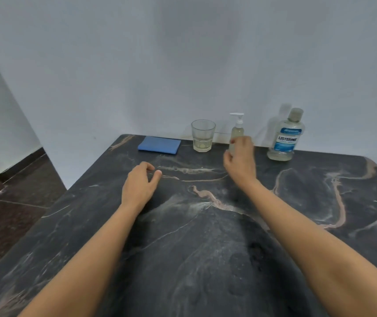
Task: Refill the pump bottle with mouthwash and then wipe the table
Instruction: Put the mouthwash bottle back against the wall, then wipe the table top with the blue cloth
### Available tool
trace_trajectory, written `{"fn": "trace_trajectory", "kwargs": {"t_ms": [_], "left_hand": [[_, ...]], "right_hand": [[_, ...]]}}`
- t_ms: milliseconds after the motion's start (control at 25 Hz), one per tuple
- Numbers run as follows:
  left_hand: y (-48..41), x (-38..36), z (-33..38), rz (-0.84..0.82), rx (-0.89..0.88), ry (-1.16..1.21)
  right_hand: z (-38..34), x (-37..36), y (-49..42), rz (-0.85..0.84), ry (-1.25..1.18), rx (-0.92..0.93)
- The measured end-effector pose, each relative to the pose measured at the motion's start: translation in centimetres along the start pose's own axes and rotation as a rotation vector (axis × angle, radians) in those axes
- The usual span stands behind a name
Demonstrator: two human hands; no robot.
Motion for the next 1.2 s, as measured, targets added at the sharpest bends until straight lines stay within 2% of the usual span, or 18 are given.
{"fn": "trace_trajectory", "kwargs": {"t_ms": [120,280,520,680,760,880,1000,1120,1200], "left_hand": [[1.5,0.1,-1.6,0.021,0.04,0.097],[1.2,-0.4,-2.0,0.066,0.085,0.202],[0.7,-0.9,-2.1,0.083,0.052,0.176],[0.6,-1.0,-2.1,0.085,0.045,0.168],[0.6,-0.8,-2.0,0.08,0.068,0.166],[1.1,-0.2,-1.5,0.087,0.111,0.223],[1.7,0.8,-1.7,0.081,0.163,0.278],[3.4,1.8,-1.2,0.003,0.191,0.241],[6.8,2.5,1.1,-0.039,0.205,0.268]], "right_hand": [[-5.6,-6.1,-0.2,-0.303,-0.112,0.195],[-8.9,-13.1,-1.7,-0.491,0.042,0.261],[-8.8,-17.9,-3.3,-0.468,0.087,0.096],[-9.1,-18.1,-4.1,-0.49,0.197,0.167],[-9.6,-17.0,-3.9,-0.501,0.248,0.216],[-10.3,-12.5,-2.6,-0.454,0.185,0.217],[-10.6,-5.4,-1.0,-0.355,0.044,0.178],[-9.4,2.5,1.2,-0.309,-0.112,0.063],[-8.0,9.3,4.0,-0.28,-0.126,-0.005]]}}
Point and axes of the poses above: each hand's wrist, its own y-axis away from the middle knuckle, its own x-axis out of the back of the hand, z = x × y, the point moved 3 cm from there along -y, towards the middle knuckle, and after that the axes turned 7 degrees about -y, right-handed, at the moved point
